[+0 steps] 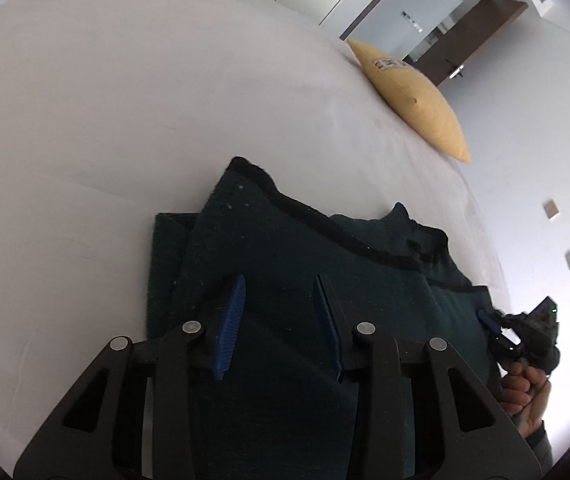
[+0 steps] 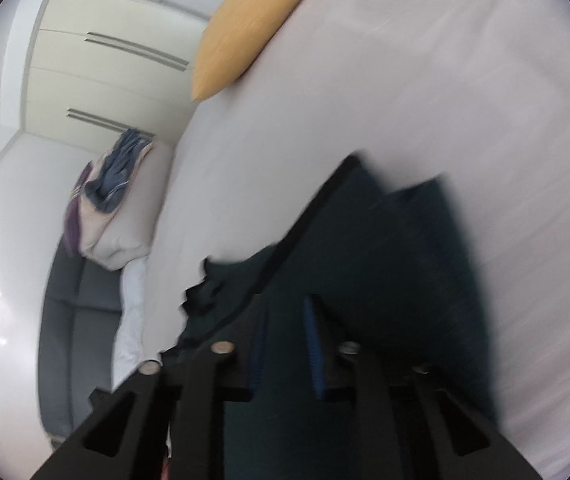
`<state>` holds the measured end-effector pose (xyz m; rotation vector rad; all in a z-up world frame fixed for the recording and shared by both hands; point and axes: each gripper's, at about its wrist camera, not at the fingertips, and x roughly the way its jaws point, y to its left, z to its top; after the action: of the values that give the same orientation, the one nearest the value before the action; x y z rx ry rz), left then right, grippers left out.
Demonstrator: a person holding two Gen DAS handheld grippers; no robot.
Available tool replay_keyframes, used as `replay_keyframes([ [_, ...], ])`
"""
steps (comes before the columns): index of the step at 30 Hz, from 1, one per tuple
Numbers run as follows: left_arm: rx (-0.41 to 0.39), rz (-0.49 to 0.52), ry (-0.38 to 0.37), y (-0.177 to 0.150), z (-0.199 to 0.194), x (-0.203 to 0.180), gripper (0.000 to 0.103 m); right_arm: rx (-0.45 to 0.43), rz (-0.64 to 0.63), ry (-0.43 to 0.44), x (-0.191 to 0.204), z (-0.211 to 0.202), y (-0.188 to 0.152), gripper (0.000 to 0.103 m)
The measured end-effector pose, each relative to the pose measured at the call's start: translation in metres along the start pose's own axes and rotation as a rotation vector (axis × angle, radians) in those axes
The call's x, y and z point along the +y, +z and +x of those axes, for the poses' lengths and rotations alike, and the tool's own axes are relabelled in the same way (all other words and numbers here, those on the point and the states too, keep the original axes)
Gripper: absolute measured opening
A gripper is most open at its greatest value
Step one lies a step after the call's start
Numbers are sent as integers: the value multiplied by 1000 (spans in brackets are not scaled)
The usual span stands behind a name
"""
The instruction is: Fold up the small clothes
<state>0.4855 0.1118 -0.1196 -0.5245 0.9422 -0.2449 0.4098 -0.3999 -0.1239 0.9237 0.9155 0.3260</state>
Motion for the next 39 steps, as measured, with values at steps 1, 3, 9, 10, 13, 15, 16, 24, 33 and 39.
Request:
replay_keyframes([
  [1, -7, 5, 0, 1, -1, 3, 34, -17, 2, -22, -5, -4, 3, 3],
  [3, -24, 52, 28, -1, -2, 0, 34, -45, 22, -34, -14, -9, 9, 0],
  [9, -59, 140, 73, -11, -10, -1, 34, -120, 37, -58, -34, -25, 19, 0],
  [10, -62, 140, 72, -12, -15, 2, 34, -123, 36, -58, -34, -26, 20, 0],
  [13, -75, 141, 77, -19, -23, 8, 34, -154, 10, -102, -29, -37, 19, 0],
  [15, -78, 146, 85, -23, -30, 11, 34, -169, 21, -104, -27, -45, 19, 2],
  [16, -80, 147, 92, -26, -34, 13, 34, -183, 10, -116, -24, -51, 18, 6],
  [24, -94, 143, 131, -42, -54, 21, 34, -51, -145, 108, 27, -64, -48, 26],
  [33, -92, 146, 152, -51, -65, 26, 34, 124, -130, 125, -1, -27, -103, 21],
  [39, -96, 133, 151, -56, -70, 29, 34, -6, -50, 93, -38, -71, -91, 20],
])
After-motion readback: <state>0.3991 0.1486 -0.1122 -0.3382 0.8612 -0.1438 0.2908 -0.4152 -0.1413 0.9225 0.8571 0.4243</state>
